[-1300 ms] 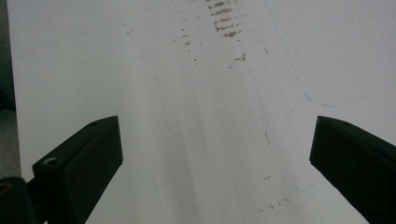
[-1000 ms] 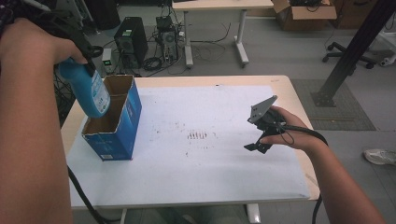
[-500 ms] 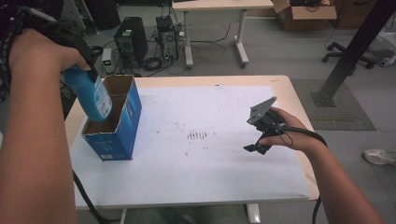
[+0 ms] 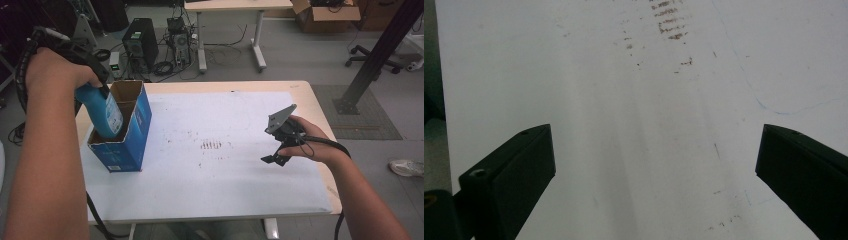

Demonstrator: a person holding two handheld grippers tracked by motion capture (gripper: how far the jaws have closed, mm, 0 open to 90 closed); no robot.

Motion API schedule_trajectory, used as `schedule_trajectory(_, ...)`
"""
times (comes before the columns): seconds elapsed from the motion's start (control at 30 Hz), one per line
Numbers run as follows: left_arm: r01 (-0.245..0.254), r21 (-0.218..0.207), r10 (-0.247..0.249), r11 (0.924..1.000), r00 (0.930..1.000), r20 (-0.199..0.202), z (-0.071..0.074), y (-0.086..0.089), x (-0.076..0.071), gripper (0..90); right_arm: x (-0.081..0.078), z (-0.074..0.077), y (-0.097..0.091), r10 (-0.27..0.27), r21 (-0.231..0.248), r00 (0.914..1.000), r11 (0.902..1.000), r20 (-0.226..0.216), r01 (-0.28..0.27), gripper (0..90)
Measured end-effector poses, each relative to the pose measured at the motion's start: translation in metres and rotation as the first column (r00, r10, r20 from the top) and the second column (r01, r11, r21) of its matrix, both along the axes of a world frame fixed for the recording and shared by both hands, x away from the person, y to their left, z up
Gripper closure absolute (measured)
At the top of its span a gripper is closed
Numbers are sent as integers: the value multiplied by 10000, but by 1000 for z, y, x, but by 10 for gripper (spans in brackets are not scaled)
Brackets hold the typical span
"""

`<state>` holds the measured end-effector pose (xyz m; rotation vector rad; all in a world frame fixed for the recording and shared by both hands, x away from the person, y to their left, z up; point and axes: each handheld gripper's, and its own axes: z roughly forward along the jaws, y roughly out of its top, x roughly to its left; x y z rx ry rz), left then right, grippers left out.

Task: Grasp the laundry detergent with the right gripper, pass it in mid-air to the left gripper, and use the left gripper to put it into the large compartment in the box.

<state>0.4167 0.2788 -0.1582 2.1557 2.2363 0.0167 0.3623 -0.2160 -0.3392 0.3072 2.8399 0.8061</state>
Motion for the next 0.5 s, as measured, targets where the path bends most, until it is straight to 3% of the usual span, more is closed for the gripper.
schedule_trajectory(0.5, 53, 83, -51, 10000, 9999, -163, -33, -2, 8, 385, -1, 2, -3, -20, -110, 10000, 9999, -37, 20, 27)
